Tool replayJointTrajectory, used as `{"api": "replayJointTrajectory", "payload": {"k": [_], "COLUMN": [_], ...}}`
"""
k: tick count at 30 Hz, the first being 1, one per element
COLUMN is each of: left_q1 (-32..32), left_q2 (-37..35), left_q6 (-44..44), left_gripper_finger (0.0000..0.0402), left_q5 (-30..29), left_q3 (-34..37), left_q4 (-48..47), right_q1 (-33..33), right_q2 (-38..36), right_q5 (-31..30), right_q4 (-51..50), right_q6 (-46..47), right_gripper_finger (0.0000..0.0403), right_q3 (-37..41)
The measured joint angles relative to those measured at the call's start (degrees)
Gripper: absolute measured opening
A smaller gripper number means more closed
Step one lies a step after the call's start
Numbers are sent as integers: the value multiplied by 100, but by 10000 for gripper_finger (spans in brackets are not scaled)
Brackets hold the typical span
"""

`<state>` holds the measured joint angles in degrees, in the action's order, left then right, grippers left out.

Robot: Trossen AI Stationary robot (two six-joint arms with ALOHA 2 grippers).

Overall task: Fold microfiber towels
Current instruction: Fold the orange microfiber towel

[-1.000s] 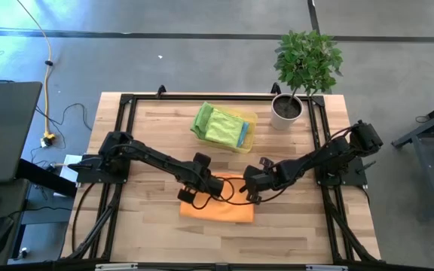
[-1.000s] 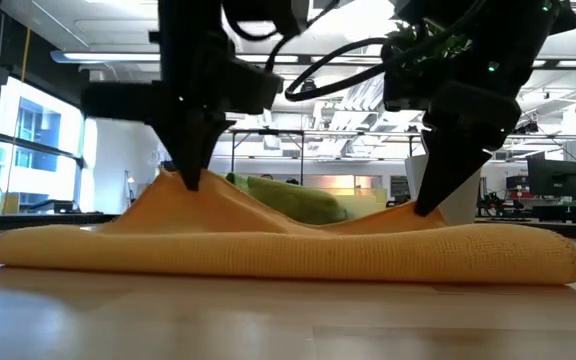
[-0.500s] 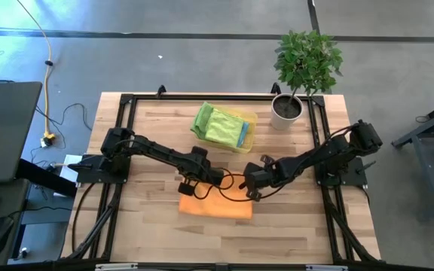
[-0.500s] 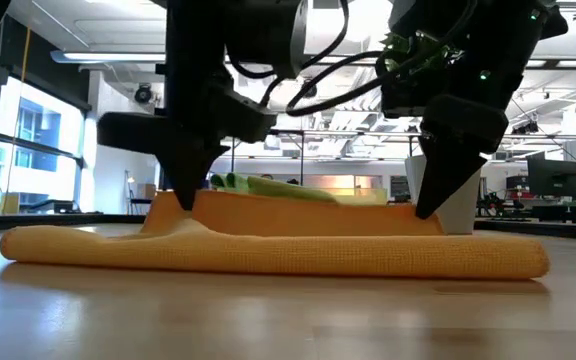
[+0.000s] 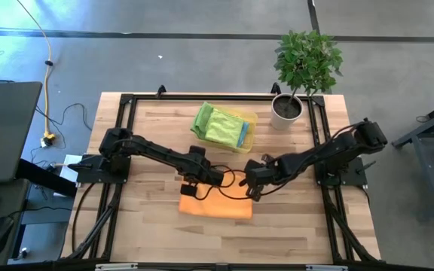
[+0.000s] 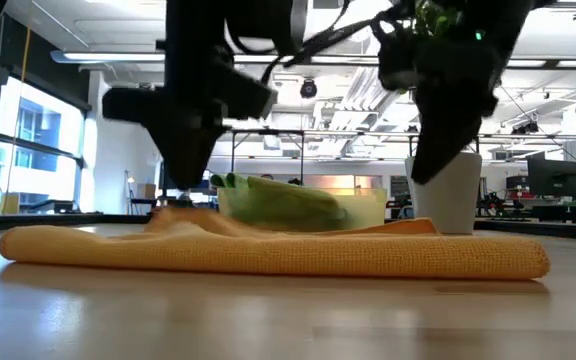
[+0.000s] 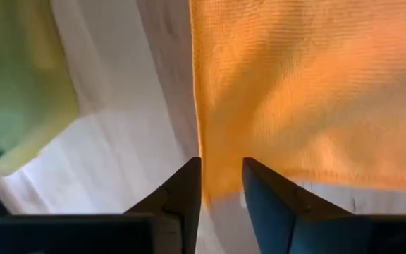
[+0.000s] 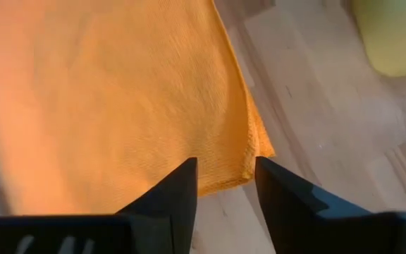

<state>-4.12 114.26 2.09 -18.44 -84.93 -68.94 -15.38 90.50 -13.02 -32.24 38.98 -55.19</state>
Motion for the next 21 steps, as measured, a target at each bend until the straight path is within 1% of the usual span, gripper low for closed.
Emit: {"api": "replayJointTrajectory", "payload": {"k": [4,7,11,13,15,17,19,21], "left_q1": [-22,7,13,-26,-86,-149,-195,-258], "left_q2": [-352,-704,-1263,-1563,-1824,-2070,-2292,-2365], "left_q6": [-166,-166,-119,-16,136,340,581,845], "left_gripper_finger": [99,99,99,99,99,99,99,99], "left_q5": [185,651,1490,1782,1828,1828,1817,1711], "left_q3": [-155,-51,488,931,1425,1930,2431,2844], "left_q4": [-500,-487,439,1251,1817,2611,3200,3855], "right_q1": [-118,-290,-583,-740,-851,-911,-918,-892], "right_q2": [-123,-190,-150,-125,-115,-112,-70,-76], "right_q5": [19,-59,-592,-899,-1100,-1120,-1001,-848], "right_q4": [-307,-289,-63,185,663,1073,1639,2105], "right_q6": [152,215,720,1022,1259,1351,1356,1357], "right_gripper_finger": [137,137,137,137,137,137,137,137], "right_q3": [-226,-204,31,212,439,653,878,1109]}}
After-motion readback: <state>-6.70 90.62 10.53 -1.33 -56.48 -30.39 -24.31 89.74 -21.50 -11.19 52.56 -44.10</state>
